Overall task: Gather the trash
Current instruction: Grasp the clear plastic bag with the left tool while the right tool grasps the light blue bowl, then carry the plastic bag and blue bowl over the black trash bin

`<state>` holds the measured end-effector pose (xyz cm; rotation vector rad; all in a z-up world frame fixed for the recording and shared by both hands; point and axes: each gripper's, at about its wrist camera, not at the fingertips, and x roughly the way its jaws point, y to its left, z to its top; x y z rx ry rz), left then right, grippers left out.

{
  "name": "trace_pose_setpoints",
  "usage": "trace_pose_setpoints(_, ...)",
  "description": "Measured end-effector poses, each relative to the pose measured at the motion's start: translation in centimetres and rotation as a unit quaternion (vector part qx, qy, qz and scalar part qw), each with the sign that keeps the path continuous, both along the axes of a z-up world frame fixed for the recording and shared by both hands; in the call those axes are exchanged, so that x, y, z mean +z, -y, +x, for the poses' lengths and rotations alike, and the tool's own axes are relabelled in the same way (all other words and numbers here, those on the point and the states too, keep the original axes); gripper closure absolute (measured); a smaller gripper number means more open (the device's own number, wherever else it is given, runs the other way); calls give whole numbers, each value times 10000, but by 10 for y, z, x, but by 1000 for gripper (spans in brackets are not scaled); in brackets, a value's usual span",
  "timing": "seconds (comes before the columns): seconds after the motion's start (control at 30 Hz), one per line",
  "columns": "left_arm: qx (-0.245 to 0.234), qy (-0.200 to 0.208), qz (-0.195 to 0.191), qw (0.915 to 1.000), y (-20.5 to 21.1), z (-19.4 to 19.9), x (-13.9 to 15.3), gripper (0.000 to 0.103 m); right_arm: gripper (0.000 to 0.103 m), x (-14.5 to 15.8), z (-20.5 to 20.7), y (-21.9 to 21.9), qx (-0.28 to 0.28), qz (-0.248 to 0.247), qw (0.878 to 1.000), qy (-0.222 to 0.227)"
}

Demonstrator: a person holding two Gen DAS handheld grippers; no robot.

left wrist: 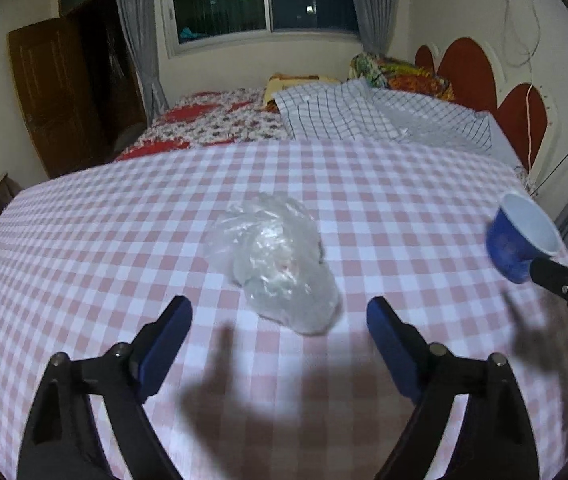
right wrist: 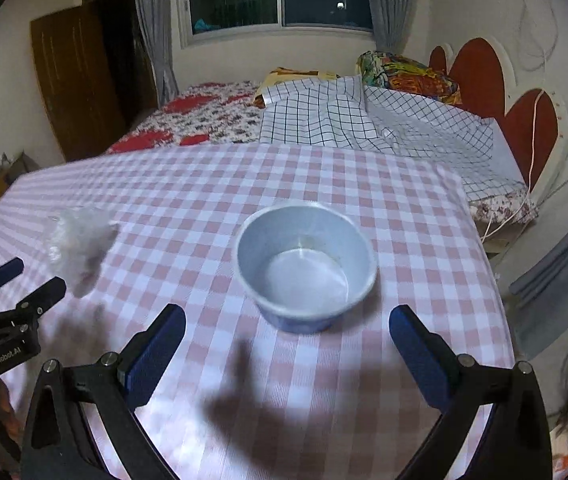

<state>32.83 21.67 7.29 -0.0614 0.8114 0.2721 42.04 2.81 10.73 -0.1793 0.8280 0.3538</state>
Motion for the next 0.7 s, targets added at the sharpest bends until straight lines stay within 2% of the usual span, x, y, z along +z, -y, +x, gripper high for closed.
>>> trace_pose_setpoints(0.3,-9,-94,-218,9997,-19,23,-5,17,6,-10,29,-4,-88,-75,9998,-158)
trace_pose_setpoints(0.33,-31,-113,-234,9997,-19,27,-4,18,9,-12,30,-4,-85,-62,9998,-186)
trace_pose_setpoints(0.43,-30,-202,-209,9996,-18,38,-6,25,21,-17,33,-1,-57,-5,9995,-314)
trace_pose_setpoints(0.47,-45,-248,-218,9994,-17,41,-8,32,26,-19,34,-1,-43,14,9994,-339)
trace_pose_setpoints(0.5,-91,-299,-222,9993,-16,44,-10,49,26,-19,33,0,-35,28,9995,-324)
trace_pose_setpoints(0.6,-162,-256,-86,9995,-8,46,-8,53,26,-17,31,4,1,90,9996,-283)
trace_pose_setpoints(0.7,-254,-101,-122,9996,-1,43,-4,54,26,-14,26,11,13,128,9997,-210)
